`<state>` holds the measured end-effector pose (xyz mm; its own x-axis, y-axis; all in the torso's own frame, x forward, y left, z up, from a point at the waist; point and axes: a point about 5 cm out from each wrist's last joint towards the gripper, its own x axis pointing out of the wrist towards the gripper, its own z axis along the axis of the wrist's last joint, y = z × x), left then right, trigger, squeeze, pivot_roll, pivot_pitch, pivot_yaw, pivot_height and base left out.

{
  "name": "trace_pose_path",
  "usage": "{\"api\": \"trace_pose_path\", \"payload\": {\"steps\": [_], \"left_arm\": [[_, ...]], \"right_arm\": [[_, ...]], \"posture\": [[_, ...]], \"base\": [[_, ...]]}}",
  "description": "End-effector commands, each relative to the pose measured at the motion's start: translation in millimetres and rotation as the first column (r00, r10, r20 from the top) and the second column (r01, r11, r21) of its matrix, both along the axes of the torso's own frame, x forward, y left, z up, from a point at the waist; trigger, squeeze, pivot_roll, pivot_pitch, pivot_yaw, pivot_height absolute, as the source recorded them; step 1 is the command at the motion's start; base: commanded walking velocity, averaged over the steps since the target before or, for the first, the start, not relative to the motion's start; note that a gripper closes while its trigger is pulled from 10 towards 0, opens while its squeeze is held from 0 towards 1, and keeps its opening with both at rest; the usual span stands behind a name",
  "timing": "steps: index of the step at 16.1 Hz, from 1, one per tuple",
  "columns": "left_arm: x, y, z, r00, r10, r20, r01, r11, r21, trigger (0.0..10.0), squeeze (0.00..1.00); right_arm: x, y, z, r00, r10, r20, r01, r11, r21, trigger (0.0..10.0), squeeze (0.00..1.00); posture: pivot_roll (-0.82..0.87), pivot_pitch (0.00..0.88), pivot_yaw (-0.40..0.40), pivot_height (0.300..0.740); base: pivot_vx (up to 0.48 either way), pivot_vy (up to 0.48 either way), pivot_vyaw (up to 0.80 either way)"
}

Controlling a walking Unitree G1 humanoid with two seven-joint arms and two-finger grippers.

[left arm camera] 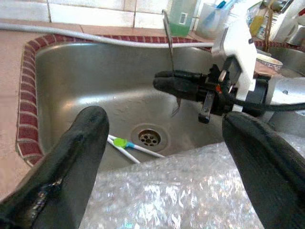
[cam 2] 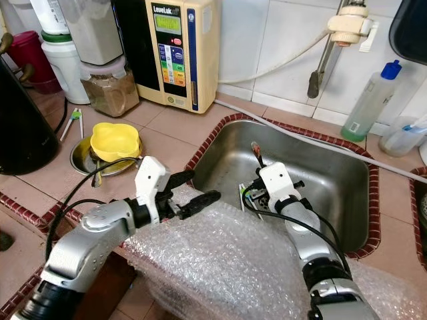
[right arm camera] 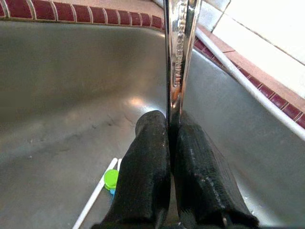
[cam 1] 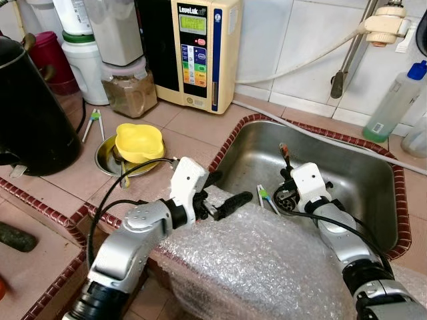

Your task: Kitchen organization

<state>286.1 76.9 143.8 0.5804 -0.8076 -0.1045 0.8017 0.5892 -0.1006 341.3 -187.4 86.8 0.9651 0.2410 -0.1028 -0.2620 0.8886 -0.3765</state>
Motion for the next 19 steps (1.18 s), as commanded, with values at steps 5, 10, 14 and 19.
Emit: {"api": "trace_pose_path", "payload": {"steps": [5,10,14,19], "left_arm": [[5.0,-5.9,4,0.999,-0.005,0.05,0.005,1.0,0.009,10.0,1.0],[10.8,-3.0,5,0.997,0.04,0.069,-0.04,0.999,0.009,10.0,1.0],[9.5,-3.0,2,0.996,0.048,0.069,-0.049,0.999,0.019,10.0,1.0],[44.7,31.1,24,0.866,0.438,0.241,-0.447,0.894,-0.02,10.0,1.0]], "right_arm": [[2.6,6.1,-1,1.0,-0.015,0.002,0.015,0.999,0.034,10.0,1.0],[-0.9,21.1,-9,0.999,0.037,-0.035,-0.033,0.994,0.102,10.0,1.0],[-1.6,25.9,-11,0.997,0.058,-0.052,-0.052,0.991,0.121,10.0,1.0],[0.4,33.9,7,0.996,0.066,0.066,-0.078,0.978,0.192,10.0,1.0]], "posture": [[0.04,0.001,0.023,0.74],[0.04,0.003,0.023,0.74],[0.04,0.006,0.018,0.74],[0.05,0.01,0.012,0.74]], "base": [[0.0,0.0,0.0],[0.0,0.0,0.0],[0.0,0.0,0.0],[0.0,0.0,0.0]]}}
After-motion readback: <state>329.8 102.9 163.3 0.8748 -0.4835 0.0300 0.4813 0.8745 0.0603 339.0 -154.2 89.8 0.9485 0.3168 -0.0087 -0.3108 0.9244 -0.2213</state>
